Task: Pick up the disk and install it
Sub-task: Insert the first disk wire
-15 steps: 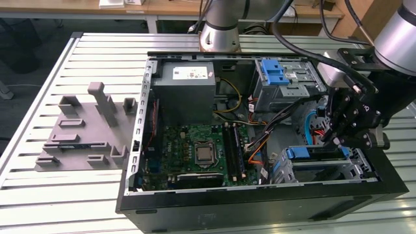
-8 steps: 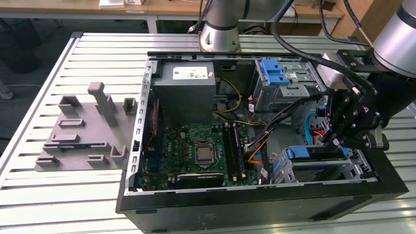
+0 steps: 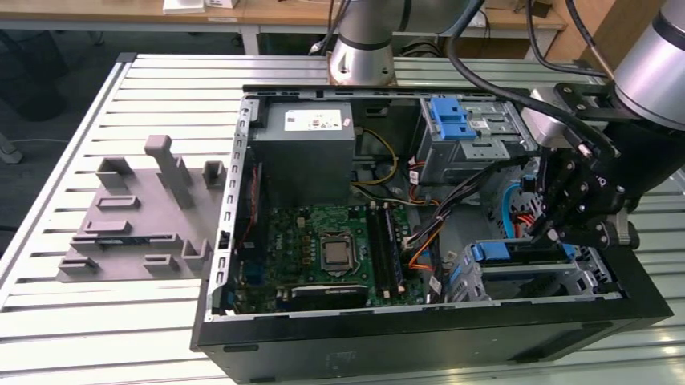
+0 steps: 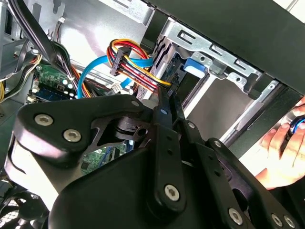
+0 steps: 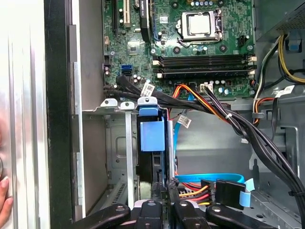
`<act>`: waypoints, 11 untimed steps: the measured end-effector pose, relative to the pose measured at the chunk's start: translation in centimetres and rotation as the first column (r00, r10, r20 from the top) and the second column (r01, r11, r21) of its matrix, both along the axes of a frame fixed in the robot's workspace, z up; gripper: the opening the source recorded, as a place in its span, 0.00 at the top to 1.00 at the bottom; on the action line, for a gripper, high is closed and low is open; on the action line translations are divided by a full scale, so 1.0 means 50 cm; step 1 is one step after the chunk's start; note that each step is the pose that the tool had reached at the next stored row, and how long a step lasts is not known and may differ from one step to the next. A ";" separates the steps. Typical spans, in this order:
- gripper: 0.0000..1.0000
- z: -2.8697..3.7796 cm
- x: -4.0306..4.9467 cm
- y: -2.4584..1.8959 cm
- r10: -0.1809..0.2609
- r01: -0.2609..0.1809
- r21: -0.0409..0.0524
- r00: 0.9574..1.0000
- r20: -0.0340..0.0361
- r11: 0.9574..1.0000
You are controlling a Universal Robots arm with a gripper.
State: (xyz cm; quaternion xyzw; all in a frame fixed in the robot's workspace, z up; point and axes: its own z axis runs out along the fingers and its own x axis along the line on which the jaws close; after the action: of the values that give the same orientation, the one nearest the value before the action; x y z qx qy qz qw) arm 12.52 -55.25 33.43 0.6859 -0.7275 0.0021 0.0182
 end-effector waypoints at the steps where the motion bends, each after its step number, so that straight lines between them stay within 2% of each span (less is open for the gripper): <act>1: 0.84 0.000 0.000 -0.0003 0.000 0.000 0.000 1.000 0.000 1.000; 8: 0.84 0.000 0.000 -0.0022 -0.003 0.003 0.000 1.000 -0.002 1.000; 11: 0.84 -0.001 0.002 -0.0022 -0.003 0.003 0.000 1.000 -0.004 1.000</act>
State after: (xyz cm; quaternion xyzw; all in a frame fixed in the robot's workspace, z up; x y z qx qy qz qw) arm 12.62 -55.36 33.41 0.6846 -0.7286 0.0006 0.0199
